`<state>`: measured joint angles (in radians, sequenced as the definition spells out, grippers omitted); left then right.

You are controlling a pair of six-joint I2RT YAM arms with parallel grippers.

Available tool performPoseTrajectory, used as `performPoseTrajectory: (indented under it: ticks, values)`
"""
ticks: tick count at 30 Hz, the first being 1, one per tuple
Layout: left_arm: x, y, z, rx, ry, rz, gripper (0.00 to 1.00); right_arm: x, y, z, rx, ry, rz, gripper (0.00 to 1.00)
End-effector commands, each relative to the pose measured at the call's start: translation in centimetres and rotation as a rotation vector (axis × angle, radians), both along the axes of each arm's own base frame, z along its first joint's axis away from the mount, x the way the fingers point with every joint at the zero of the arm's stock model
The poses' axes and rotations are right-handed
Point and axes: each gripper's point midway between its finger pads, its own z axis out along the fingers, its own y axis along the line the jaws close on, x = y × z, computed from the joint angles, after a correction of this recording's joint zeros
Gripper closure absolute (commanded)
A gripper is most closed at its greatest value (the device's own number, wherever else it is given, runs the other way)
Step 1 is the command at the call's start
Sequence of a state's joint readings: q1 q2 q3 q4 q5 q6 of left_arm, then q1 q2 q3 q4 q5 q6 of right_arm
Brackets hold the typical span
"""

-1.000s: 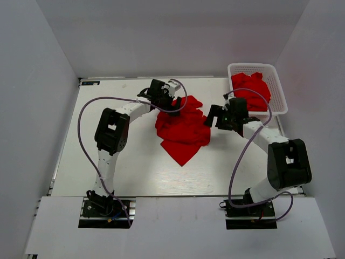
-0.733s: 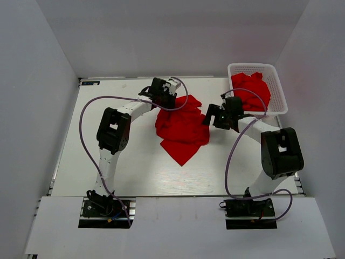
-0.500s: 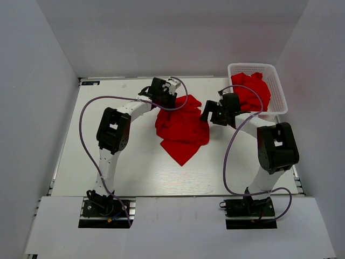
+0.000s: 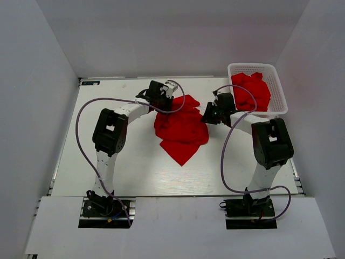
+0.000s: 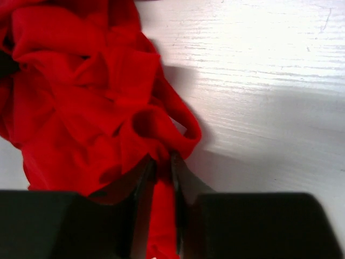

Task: Fold and stack the t-shirts
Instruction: Flatten out the tshirt

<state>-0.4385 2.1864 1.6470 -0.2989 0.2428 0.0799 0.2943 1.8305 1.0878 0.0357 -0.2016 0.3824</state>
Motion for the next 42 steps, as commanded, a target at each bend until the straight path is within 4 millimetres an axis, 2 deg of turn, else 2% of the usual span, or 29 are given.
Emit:
performPoseTrajectory:
  ticks: [1, 2, 3, 4, 5, 6, 7, 10, 13, 14, 18, 20, 21, 24, 26, 27, 28, 29, 31, 32, 34, 35, 36, 37, 38, 39, 40, 41, 42]
  values:
    - [0.9, 1.0, 4.8, -0.02, -0.096, 0.031, 0.72, 1.7, 0.4, 1.7, 0.012, -0.058, -0.008, 0.8]
    - [0.9, 1.0, 5.3, -0.024, -0.104, 0.031, 0.77, 1.9, 0.0, 1.9, -0.005, -0.072, -0.034, 0.98]
    - [1.0, 1.1, 5.2, -0.017, -0.107, 0.039, 0.8, 2.0, -0.4, 1.9, -0.015, -0.075, -0.048, 1.0]
    - [0.8, 1.2, 5.7, -0.018, -0.109, 0.039, 0.88, 2.1, -0.6, 2.2, -0.022, -0.084, -0.059, 1.0]
    - [0.7, 1.6, 5.3, -0.003, -0.104, 0.051, 0.88, 2.2, -1.0, 2.2, -0.036, -0.088, -0.077, 1.0]
    - [0.8, 1.7, 6.8, -0.01, -0.132, 0.059, 0.92, 2.4, -1.6, 2.6, -0.055, -0.101, -0.097, 1.0]
    - [0.3, 1.9, 6.5, -0.005, -0.123, 0.059, 0.93, 2.5, -2.2, 2.7, -0.07, -0.104, -0.115, 1.0]
    - [0.0, 2.7, 8.2, -0.004, -0.167, 0.083, 0.93, 3.0, -3.7, 3.5, -0.129, -0.137, -0.18, 1.0]
    - [-0.6, 3.8, 8.5, 0.024, -0.178, 0.117, 0.92, 3.1, -5.8, 4.2, -0.204, -0.164, -0.254, 1.0]
    - [-0.5, 4.3, 9.5, 0.026, -0.209, 0.137, 0.9, 3.1, -6.2, 4.3, -0.219, -0.167, -0.267, 1.0]
    - [-1.4, 5.5, 9.0, 0.062, -0.202, 0.169, 0.92, 3.0, -8.3, 5.4, -0.275, -0.203, -0.335, 1.0]
    - [-1.7, 6.5, 8.7, 0.098, -0.192, 0.211, 0.94, 2.5, -10.2, 5.2, -0.333, -0.177, -0.39, 1.0]
    - [-1.9, 6.8, 8.8, 0.099, -0.192, 0.226, 1.0, 2.4, -10.7, 5.2, -0.345, -0.172, -0.408, 1.0]
    - [-2.9, 7.8, 8.7, 0.12, -0.191, 0.245, 1.0, 2.3, -12.9, 6.0, -0.39, -0.179, -0.479, 1.0]
    - [-3.2, 8.2, 10.3, 0.096, -0.224, 0.278, 1.0, 2.3, -13.7, 7.3, -0.384, -0.203, -0.501, 1.0]
    - [-3.6, 8.3, 10.4, 0.082, -0.216, 0.291, 1.0, 2.4, -13.0, 8.0, -0.364, -0.222, -0.458, 1.0]
    - [-3.2, 8.6, 11.4, 0.065, -0.244, 0.303, 1.0, 2.8, -12.4, 8.8, -0.338, -0.253, -0.432, 1.0]
    - [-3.0, 8.1, 13.0, 0.027, -0.281, 0.291, 1.0, 2.9, -12.0, 9.7, -0.317, -0.281, -0.407, 1.0]
    - [-2.8, 7.5, 14.6, -0.01, -0.308, 0.271, 1.0, 3.2, -10.3, 11.9, -0.254, -0.341, -0.32, 1.0]
    - [-2.1, 7.2, 17.0, -0.047, -0.355, 0.28, 1.0, 4.4, -9.7, 15.8, -0.216, -0.441, -0.319, 1.0]
    - [-0.9, 8.0, 19.5, -0.054, -0.415, 0.36, 1.0, 5.0, -9.6, 18.1, -0.214, -0.493, -0.31, 1.0]
    - [0.0, 8.1, 22.6, -0.083, -0.483, 0.389, 1.0, 5.6, -9.3, 20.6, -0.195, -0.542, -0.303, 1.0]
    - [0.7, 8.5, 24.1, -0.084, -0.517, 0.423, 1.0, 6.3, -9.2, 23.5, -0.181, -0.596, -0.312, 1.0]
    - [1.4, 9.5, 24.5, -0.059, -0.524, 0.493, 1.0, 6.5, -9.3, 24.9, -0.185, -0.621, -0.314, 1.0]
    - [2.3, 10.4, 27.9, -0.077, -0.581, 0.542, 1.0, 6.9, -10.2, 27.1, -0.2, -0.647, -0.371, 1.0]
    - [2.6, 11.1, 29.0, -0.064, -0.597, 0.58, 1.0, 7.3, -10.6, 29.6, -0.192, -0.695, -0.397, 1.0]
    - [2.7, 12.9, 31.3, -0.05, -0.634, 0.655, 1.0, 7.4, -11.2, 31.9, -0.191, -0.736, -0.431, 1.0]
    - [2.7, 13.8, 32.1, -0.044, -0.647, 0.687, 1.0, 7.4, -12.9, 32.8, -0.227, -0.748, -0.525, 1.0]
    - [2.7, 14.2, 32.7, -0.038, -0.656, 0.71, 1.0, 7.3, -13.7, 33.8, -0.247, -0.769, -0.549, 1.0]
